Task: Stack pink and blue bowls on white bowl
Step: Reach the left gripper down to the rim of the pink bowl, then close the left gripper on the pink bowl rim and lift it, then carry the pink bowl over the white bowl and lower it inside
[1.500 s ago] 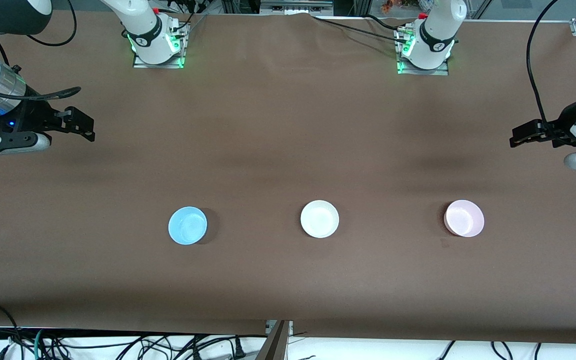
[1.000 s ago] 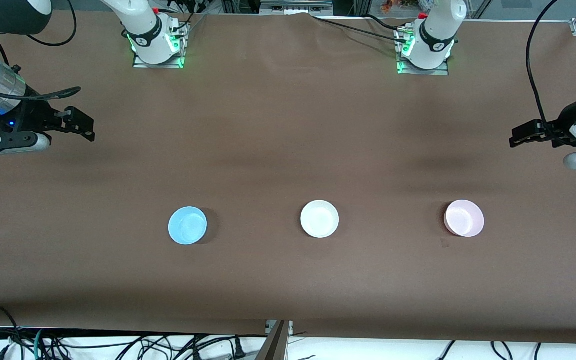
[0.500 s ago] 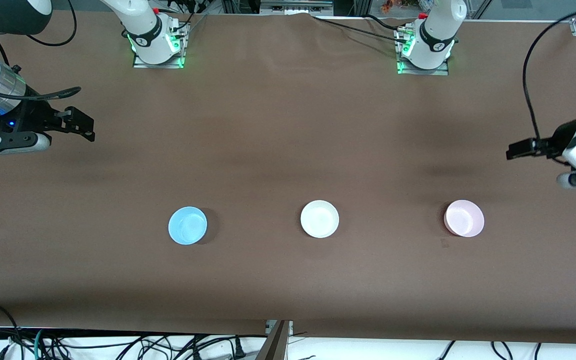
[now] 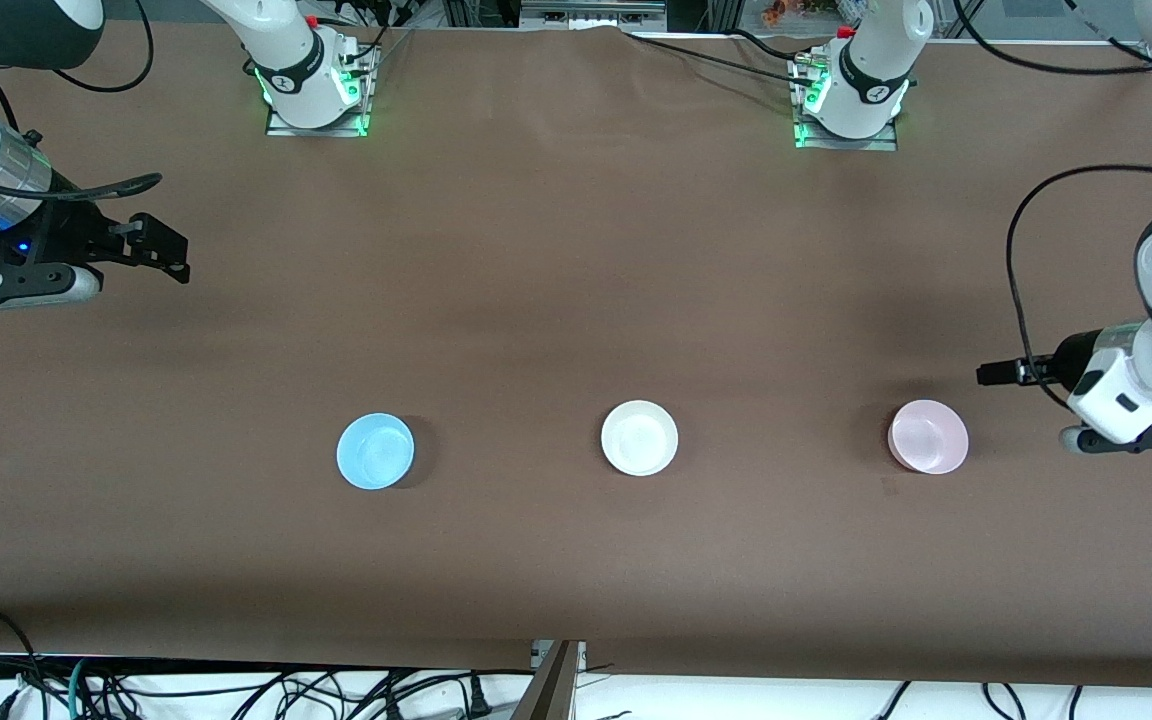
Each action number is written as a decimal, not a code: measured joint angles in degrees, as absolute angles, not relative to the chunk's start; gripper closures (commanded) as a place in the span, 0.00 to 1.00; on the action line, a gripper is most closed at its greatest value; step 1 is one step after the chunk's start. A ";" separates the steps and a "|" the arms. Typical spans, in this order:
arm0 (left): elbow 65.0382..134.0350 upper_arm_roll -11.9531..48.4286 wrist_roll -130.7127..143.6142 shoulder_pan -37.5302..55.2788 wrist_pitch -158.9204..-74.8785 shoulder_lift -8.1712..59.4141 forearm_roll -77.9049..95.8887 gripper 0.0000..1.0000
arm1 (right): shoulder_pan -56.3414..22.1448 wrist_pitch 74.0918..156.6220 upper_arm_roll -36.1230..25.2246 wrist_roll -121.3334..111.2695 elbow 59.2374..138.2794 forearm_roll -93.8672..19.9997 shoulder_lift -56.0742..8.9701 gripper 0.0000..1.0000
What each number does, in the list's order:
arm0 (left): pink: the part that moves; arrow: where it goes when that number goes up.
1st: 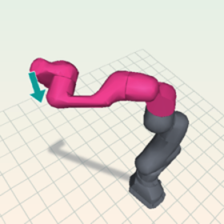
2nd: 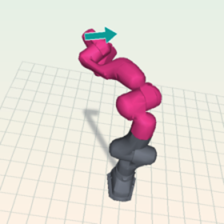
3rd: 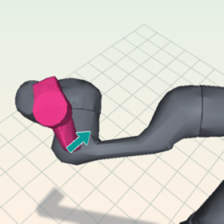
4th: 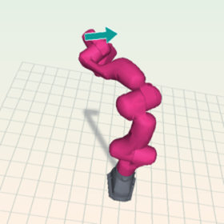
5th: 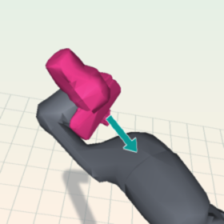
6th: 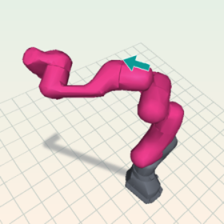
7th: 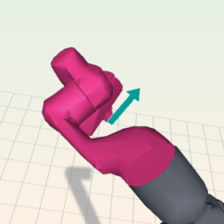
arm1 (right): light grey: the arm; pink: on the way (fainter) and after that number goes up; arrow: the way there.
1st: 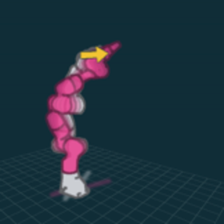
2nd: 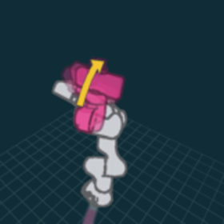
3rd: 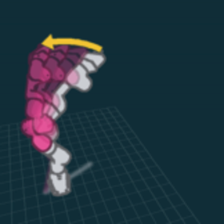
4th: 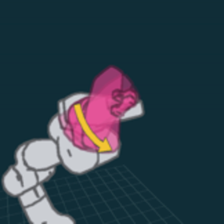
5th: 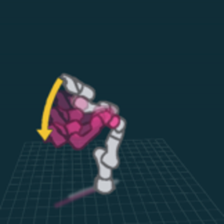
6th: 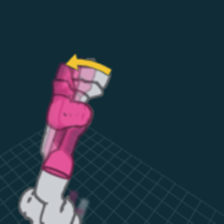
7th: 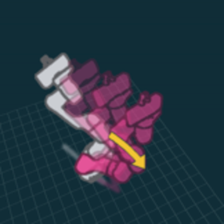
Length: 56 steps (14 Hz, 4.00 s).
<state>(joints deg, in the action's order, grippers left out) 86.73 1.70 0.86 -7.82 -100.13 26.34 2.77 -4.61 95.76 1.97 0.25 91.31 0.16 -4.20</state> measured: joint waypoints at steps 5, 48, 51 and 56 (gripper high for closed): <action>89.91 1.41 -4.57 -10.37 -111.79 31.51 5.59 0.00 | -4.60 95.77 1.97 0.25 91.31 0.16 -4.20 0.00; 85.25 18.66 38.63 9.51 -130.60 42.27 2.86 1.00 | -4.42 96.23 1.97 0.25 91.32 -0.06 -4.20 0.00; 85.20 19.23 41.09 10.52 -131.14 43.71 1.13 1.00 | -4.41 96.23 1.97 0.25 91.32 -0.07 -4.20 0.00; 85.12 19.47 42.43 11.03 -133.39 44.67 1.04 1.00 | -4.42 96.49 1.99 0.28 91.32 -0.14 -4.20 0.00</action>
<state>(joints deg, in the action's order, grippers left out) 85.12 19.47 42.43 11.03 -133.39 44.67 1.04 -4.42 96.49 1.99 0.28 91.32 -0.14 -4.20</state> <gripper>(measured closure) 0.974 0.000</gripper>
